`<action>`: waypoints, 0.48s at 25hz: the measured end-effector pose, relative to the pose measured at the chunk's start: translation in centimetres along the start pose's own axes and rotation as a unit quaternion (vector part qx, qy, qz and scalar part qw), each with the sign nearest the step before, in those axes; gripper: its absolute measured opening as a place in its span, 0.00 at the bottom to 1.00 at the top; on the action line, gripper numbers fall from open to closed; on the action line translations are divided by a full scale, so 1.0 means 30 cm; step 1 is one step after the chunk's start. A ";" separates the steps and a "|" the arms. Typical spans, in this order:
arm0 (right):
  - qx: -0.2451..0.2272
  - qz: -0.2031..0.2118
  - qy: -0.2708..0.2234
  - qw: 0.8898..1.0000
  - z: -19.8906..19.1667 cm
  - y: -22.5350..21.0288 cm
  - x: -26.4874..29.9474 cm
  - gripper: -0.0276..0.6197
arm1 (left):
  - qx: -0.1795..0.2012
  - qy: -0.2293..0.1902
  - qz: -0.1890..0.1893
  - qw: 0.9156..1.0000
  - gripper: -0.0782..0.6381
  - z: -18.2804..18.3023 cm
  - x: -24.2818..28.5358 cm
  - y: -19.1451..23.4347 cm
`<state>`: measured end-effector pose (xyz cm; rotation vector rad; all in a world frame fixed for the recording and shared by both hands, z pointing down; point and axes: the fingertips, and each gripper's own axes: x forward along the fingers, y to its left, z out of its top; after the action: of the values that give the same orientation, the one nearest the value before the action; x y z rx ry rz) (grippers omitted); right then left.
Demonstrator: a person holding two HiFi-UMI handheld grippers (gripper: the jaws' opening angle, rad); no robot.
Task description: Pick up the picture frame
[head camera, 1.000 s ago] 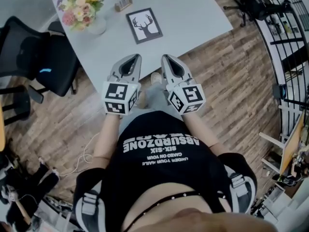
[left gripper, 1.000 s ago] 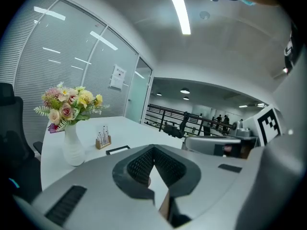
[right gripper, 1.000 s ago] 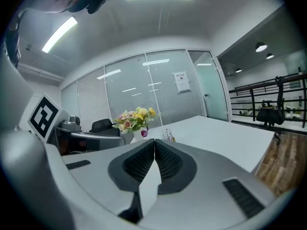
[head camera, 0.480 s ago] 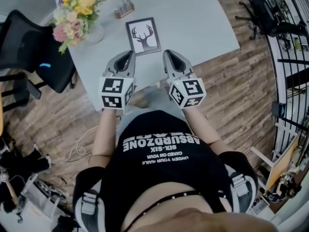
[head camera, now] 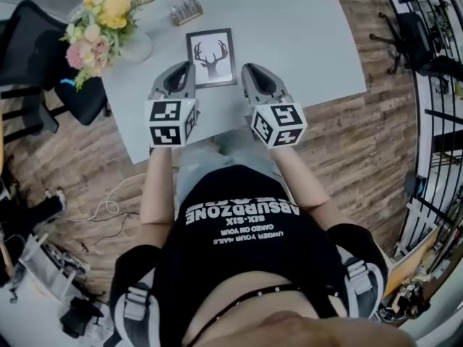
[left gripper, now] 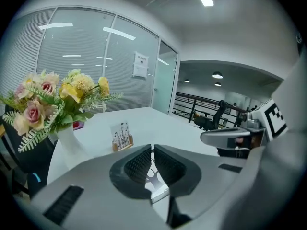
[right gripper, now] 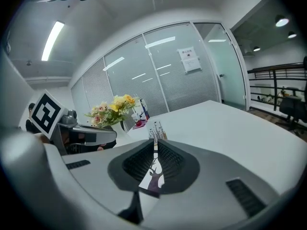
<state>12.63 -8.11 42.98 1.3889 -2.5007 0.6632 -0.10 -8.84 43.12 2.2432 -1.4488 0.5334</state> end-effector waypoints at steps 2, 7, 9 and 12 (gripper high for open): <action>0.009 0.012 0.008 1.000 -0.006 -0.015 0.029 0.09 | -0.008 0.007 0.007 1.000 0.13 -0.013 0.021 0.007; 0.019 0.027 0.037 0.999 -0.045 -0.041 0.099 0.17 | -0.024 0.009 0.038 0.999 0.13 -0.038 0.050 0.052; 0.022 0.023 0.047 0.998 -0.062 -0.058 0.124 0.17 | -0.026 0.018 0.047 0.998 0.13 -0.056 0.071 0.075; 0.030 0.014 0.061 0.998 -0.095 -0.086 0.152 0.17 | -0.029 0.037 0.050 0.998 0.13 -0.091 0.109 0.095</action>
<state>12.24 -11.35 47.97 1.2923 -2.4275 0.8101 -1.72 -10.92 47.51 2.0925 -1.5253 0.5904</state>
